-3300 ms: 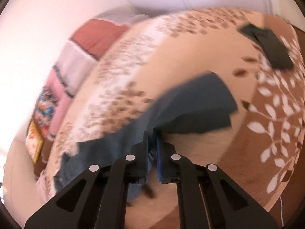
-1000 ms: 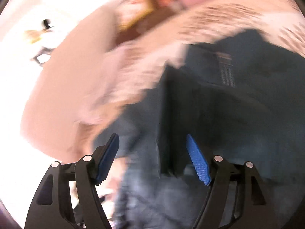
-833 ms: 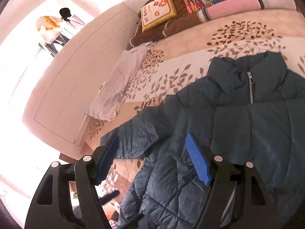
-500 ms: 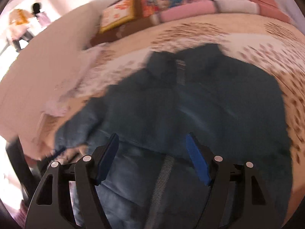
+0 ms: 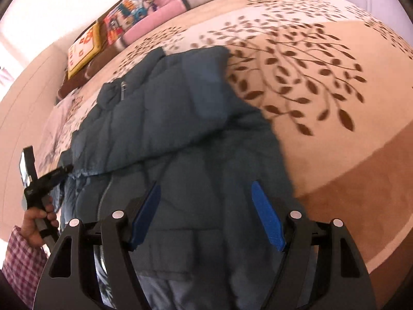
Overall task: Fold large clothes
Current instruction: 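Release the sleeve with the right gripper while the left gripper grasps the other sleeve, then fold the held sleeve across the jacket front with the left gripper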
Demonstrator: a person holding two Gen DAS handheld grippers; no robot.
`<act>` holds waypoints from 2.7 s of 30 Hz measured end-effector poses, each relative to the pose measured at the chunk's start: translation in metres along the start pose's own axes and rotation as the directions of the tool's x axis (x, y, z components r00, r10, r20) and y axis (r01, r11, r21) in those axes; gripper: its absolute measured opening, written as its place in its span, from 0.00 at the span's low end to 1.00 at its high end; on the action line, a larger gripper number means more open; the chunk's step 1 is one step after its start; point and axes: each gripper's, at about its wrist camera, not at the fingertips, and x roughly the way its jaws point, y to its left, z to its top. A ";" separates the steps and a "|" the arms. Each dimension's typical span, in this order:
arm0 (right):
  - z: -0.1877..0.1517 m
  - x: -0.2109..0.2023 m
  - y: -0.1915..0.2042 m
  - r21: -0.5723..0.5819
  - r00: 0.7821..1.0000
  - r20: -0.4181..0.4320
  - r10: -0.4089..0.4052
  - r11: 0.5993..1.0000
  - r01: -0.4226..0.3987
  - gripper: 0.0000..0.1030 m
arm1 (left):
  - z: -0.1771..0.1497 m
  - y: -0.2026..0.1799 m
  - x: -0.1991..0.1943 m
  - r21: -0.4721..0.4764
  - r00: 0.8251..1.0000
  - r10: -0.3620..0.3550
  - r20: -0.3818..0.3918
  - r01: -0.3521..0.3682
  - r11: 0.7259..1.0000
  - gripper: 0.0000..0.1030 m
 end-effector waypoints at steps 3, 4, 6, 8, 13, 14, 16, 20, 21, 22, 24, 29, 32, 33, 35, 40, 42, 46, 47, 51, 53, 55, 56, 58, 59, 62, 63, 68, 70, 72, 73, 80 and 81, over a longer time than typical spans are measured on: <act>-0.002 -0.003 -0.006 0.006 1.000 0.009 -0.006 1.000 0.006 0.70 | -0.006 0.000 -0.003 -0.009 0.999 0.053 -0.001 -0.053 0.999 0.02; -0.002 -0.003 -0.006 0.007 1.000 0.010 -0.003 1.000 0.003 0.70 | -0.009 0.004 -0.004 -0.033 0.999 0.049 -0.005 -0.049 0.998 0.02; -0.004 -0.004 -0.004 0.000 1.000 0.011 0.007 1.000 -0.007 0.70 | -0.012 0.010 -0.002 -0.047 0.998 0.054 -0.018 -0.055 0.997 0.02; -0.007 -0.004 0.000 -0.019 1.000 0.009 0.004 1.000 -0.004 0.70 | -0.015 0.013 0.001 -0.039 0.997 0.067 -0.025 -0.068 0.997 0.02; -0.011 -0.010 0.013 -0.070 1.000 0.017 0.010 0.997 -0.009 0.70 | -0.020 0.029 -0.017 -0.093 1.000 0.019 0.010 -0.018 0.996 0.25; -0.012 -0.011 0.016 -0.082 1.000 0.017 0.012 0.997 -0.010 0.70 | -0.023 0.032 -0.021 -0.097 1.000 0.019 0.015 -0.018 0.995 0.45; -0.014 -0.012 0.022 -0.102 1.000 0.017 0.014 0.995 -0.012 0.70 | -0.031 0.043 -0.033 -0.104 0.999 0.030 0.039 -0.025 0.994 0.65; -0.019 -0.012 0.033 -0.126 1.000 0.007 0.022 0.992 -0.021 0.70 | -0.048 0.071 -0.047 -0.114 0.999 0.010 0.047 -0.005 0.993 0.72; -0.021 -0.012 0.035 -0.131 1.000 0.003 0.025 0.991 -0.024 0.70 | -0.052 0.082 -0.050 -0.130 0.999 0.013 0.048 -0.006 0.991 0.73; -0.022 -0.011 0.038 -0.136 1.000 -0.001 0.025 0.990 -0.025 0.70 | -0.056 0.096 -0.052 -0.151 0.999 0.014 0.048 -0.006 0.988 0.73; -0.024 -0.010 0.043 -0.150 1.000 -0.006 0.021 0.988 -0.022 0.70 | -0.062 0.121 -0.054 -0.194 0.998 0.013 0.056 -0.002 0.981 0.74; -0.024 -0.009 0.061 -0.180 1.000 -0.016 0.010 0.984 -0.013 0.70 | -0.069 0.202 -0.047 -0.393 0.997 0.018 0.078 0.014 0.919 0.74; -0.024 -0.008 0.070 -0.192 1.000 -0.019 0.007 0.981 -0.010 0.70 | -0.072 0.252 -0.038 -0.521 0.996 0.020 0.085 0.027 0.853 0.74; -0.023 -0.007 0.075 -0.200 1.000 -0.019 0.003 0.980 -0.007 0.70 | -0.074 0.267 -0.034 -0.560 0.996 0.023 0.084 0.028 0.828 0.74; -0.022 -0.006 0.083 -0.215 1.000 -0.018 -0.002 0.977 -0.002 0.70 | -0.079 0.294 -0.027 -0.631 0.996 0.013 0.091 0.048 0.774 0.74; -0.022 0.003 0.099 -0.251 0.999 -0.031 -0.020 0.968 0.012 0.70 | -0.083 0.333 -0.008 -0.732 0.994 -0.010 0.112 0.089 0.676 0.67; -0.023 0.006 0.103 -0.260 0.999 -0.038 -0.025 0.966 0.014 0.70 | -0.082 0.341 -0.002 -0.752 0.991 -0.024 0.133 0.117 0.649 0.61; -0.024 0.011 0.108 -0.274 0.998 -0.045 -0.033 0.962 0.019 0.70 | -0.080 0.353 0.013 -0.794 0.988 -0.049 0.146 0.147 0.589 0.56; -0.024 0.012 0.110 -0.276 0.998 -0.046 -0.034 0.961 0.020 0.70 | -0.080 0.355 0.016 -0.806 0.987 -0.047 0.153 0.152 0.572 0.56; -0.024 0.014 0.113 -0.283 0.998 -0.046 -0.036 0.959 0.022 0.70 | -0.078 0.356 0.019 -0.840 0.984 -0.024 0.176 0.163 0.517 0.51; -0.023 0.015 0.113 -0.286 0.998 -0.048 -0.036 0.958 0.021 0.70 | -0.073 0.356 0.018 -0.833 0.985 0.018 0.174 0.137 0.536 0.25; -0.024 0.016 0.113 -0.284 0.998 -0.050 -0.036 0.959 0.021 0.70 | -0.070 0.357 0.020 -0.809 0.986 0.024 0.165 0.122 0.575 0.09; -0.024 0.016 0.112 -0.279 0.998 -0.053 -0.034 0.960 0.018 0.70 | -0.069 0.358 0.018 -0.807 0.985 0.030 0.170 0.122 0.578 0.06; -0.024 0.015 0.111 -0.276 0.998 -0.052 -0.033 0.961 0.018 0.70 | -0.065 0.357 0.010 -0.794 0.979 0.051 0.196 0.128 0.595 0.04; -0.024 0.015 0.110 -0.275 0.998 -0.050 -0.035 0.961 0.020 0.70 | -0.064 0.355 0.004 -0.783 0.976 0.064 0.210 0.129 0.608 0.03; -0.022 0.013 0.107 -0.265 0.999 -0.045 -0.030 0.964 0.017 0.70 | -0.051 0.341 -0.027 -0.717 0.953 0.104 0.284 0.139 0.683 0.03; -0.022 0.012 0.106 -0.262 0.999 -0.042 -0.028 0.965 0.016 0.70 | -0.045 0.334 -0.040 -0.689 0.942 0.109 0.317 0.150 0.709 0.03; -0.021 0.006 0.100 -0.242 1.000 -0.028 -0.002 0.970 -0.005 0.70 | -0.006 0.288 -0.111 -0.508 0.875 0.052 0.482 0.230 0.830 0.03; -0.022 0.001 0.095 -0.228 1.000 -0.020 0.012 0.974 -0.016 0.70 | 0.009 0.263 -0.138 -0.421 0.844 -0.010 0.536 0.278 0.863 0.03; -0.022 -0.004 0.088 -0.213 1.000 -0.011 0.024 0.977 -0.026 0.70 | 0.024 0.227 -0.168 -0.303 0.807 -0.098 0.582 0.327 0.895 0.02; -0.022 -0.006 0.085 -0.207 1.000 -0.006 0.029 0.978 -0.029 0.70 | 0.030 0.207 -0.181 -0.242 0.790 -0.140 0.597 0.344 0.907 0.02; -0.020 -0.027 0.051 -0.145 0.998 0.046 0.043 0.989 -0.036 0.70 | 0.037 0.070 -0.220 0.097 0.732 -0.415 0.541 0.436 0.895 0.03; -0.019 -0.029 0.045 -0.131 0.998 0.050 0.045 0.991 -0.038 0.70 | 0.034 0.048 -0.217 0.137 0.732 -0.451 0.510 0.449 0.883 0.03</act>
